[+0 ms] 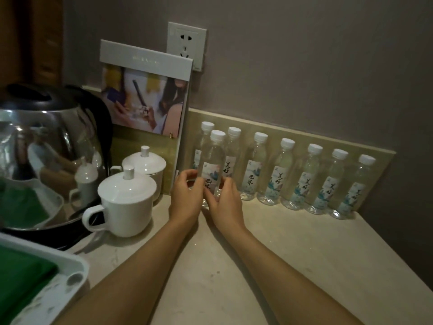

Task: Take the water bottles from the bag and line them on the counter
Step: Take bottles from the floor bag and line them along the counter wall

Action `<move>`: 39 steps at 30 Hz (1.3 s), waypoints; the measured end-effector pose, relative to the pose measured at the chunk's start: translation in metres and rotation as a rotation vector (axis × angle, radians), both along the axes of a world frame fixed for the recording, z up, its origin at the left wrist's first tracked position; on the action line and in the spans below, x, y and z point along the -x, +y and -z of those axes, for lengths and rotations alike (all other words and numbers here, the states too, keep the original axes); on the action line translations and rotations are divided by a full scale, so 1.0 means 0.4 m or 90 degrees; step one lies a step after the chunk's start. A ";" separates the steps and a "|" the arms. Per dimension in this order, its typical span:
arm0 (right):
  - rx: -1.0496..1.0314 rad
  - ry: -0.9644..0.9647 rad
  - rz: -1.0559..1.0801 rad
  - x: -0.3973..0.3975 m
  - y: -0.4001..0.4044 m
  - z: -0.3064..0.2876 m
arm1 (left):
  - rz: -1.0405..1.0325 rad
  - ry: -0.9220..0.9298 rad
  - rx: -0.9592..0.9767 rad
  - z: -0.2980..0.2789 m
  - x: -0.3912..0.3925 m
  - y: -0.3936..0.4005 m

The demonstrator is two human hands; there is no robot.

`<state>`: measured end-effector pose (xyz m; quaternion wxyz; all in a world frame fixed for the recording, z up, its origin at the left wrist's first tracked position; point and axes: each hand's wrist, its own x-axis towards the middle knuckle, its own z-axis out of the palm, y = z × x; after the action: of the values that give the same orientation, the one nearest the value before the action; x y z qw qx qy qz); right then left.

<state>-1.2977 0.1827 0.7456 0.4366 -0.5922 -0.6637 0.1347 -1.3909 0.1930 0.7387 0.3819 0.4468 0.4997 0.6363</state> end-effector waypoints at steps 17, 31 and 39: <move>-0.023 0.004 0.035 0.008 0.010 0.003 | 0.023 -0.018 0.032 0.006 0.004 0.029; -0.006 0.041 0.034 0.004 0.015 0.002 | 0.059 -0.038 0.036 0.001 0.003 0.021; -0.019 0.051 0.018 0.001 0.011 -0.001 | 0.060 -0.036 0.032 0.000 0.005 0.022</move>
<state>-1.2983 0.1873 0.7458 0.4732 -0.5893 -0.6392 0.1420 -1.3928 0.2018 0.7387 0.4366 0.4419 0.4826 0.6175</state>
